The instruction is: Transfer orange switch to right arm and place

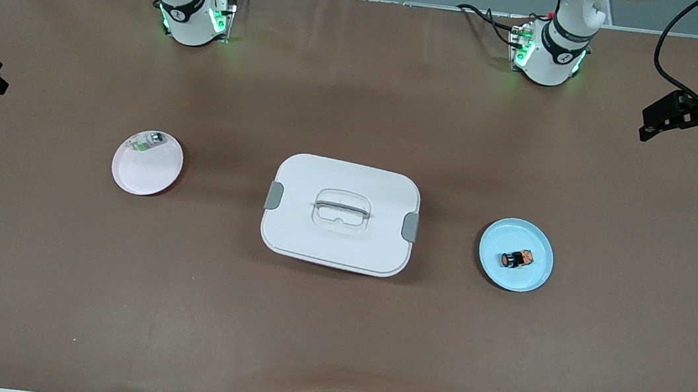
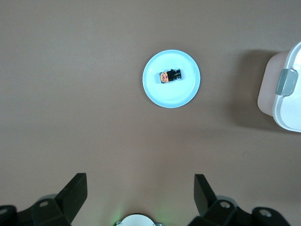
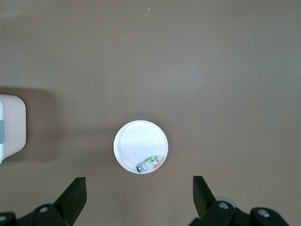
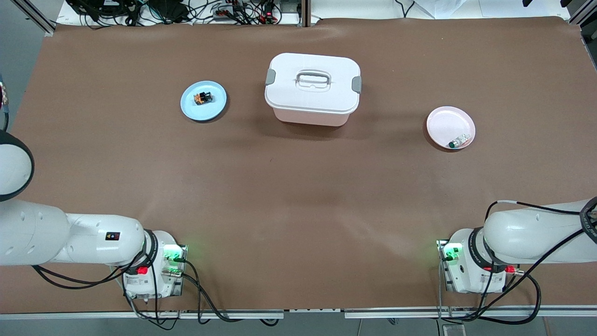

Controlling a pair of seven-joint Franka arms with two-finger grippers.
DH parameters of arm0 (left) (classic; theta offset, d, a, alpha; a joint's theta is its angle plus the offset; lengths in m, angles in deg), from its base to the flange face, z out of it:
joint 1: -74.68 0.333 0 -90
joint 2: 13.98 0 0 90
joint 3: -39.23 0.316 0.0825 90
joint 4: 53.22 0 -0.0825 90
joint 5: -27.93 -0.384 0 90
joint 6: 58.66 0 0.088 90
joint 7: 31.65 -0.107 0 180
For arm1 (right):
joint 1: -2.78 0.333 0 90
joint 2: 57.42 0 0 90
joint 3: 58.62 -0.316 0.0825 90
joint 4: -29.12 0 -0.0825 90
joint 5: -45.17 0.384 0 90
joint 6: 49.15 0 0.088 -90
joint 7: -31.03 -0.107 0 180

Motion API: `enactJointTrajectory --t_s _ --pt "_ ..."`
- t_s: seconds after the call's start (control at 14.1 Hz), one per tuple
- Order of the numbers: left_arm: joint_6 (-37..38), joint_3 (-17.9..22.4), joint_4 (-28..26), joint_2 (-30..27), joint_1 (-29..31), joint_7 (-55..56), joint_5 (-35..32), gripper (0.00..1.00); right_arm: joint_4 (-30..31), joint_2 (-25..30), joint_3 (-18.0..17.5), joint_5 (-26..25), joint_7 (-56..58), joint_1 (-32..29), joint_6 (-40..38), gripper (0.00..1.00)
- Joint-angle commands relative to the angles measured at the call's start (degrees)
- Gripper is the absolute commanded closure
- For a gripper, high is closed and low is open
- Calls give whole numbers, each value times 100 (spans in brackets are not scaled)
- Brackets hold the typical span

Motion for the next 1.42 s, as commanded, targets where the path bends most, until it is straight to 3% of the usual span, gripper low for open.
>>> enactJointTrajectory --t_s 0.0,0.57,0.85,1.35 --pt "79 4 151 69 -40 72 0 0 -127 -54 -79 -92 67 -105 -34 0" --pt "96 57 291 148 39 2 -1 0 -188 -107 -79 -83 84 -105 -34 0" --pt "-17 48 195 517 21 -42 17 0 -188 -107 -79 -83 84 -105 -34 0" --pt "-2053 13 -1763 368 30 -34 8 0 -188 -107 -79 -83 84 -105 -34 0"
